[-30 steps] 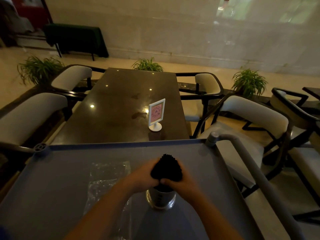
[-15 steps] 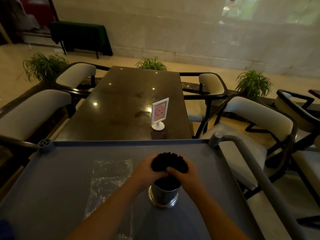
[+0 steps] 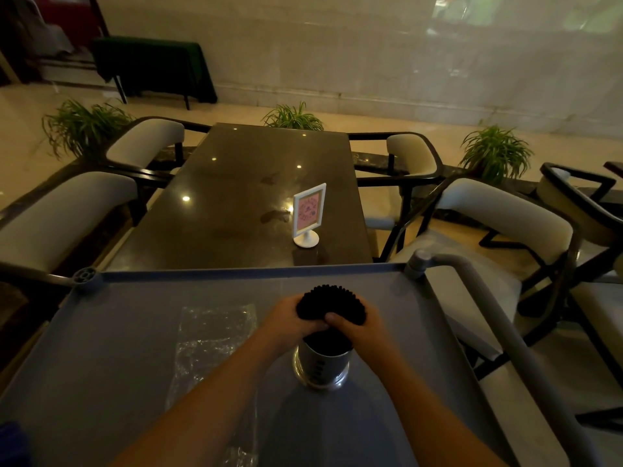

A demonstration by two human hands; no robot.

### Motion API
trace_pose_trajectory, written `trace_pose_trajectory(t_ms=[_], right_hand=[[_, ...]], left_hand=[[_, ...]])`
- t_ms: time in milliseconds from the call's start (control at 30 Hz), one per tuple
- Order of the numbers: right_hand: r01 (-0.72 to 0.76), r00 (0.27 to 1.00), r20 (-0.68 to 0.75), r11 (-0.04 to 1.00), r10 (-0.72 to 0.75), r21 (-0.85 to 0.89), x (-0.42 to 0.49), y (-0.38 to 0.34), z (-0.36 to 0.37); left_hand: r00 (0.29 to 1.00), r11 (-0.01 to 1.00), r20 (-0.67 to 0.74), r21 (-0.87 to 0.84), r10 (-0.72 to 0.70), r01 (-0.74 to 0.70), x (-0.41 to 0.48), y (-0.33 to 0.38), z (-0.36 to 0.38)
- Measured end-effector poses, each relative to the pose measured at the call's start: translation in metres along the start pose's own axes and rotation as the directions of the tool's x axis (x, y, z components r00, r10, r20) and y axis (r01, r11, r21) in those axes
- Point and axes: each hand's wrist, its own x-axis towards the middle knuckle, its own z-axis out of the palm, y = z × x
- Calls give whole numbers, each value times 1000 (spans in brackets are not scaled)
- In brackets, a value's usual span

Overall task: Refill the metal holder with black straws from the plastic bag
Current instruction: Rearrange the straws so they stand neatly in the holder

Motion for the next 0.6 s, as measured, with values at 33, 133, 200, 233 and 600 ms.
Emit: trace_pose_trajectory(t_ms=[33,133,200,233,600], right_hand=[[4,1000,-3,1000,-5,-13,1,0,-1],[19,1000,4,1000,-19,-21,2,1,-3],[14,1000,-1,1000,-14,-12,2,2,-3],[11,1000,0,1000,-11,-8,2,2,-3],[318,919,-50,808,-392,-496,-48,-51,-22]], left_hand=[[1000,1000,-13,-15,-3,3,0,0,2],[1000,1000,-15,-20,-9,9,2,0,5],[1000,1000,4,-6,-16,16,1,2,4],[1000,1000,14,-4,-21,21,0,3,3],[985,958,-103,-239,139,-160,-67,19,-76]])
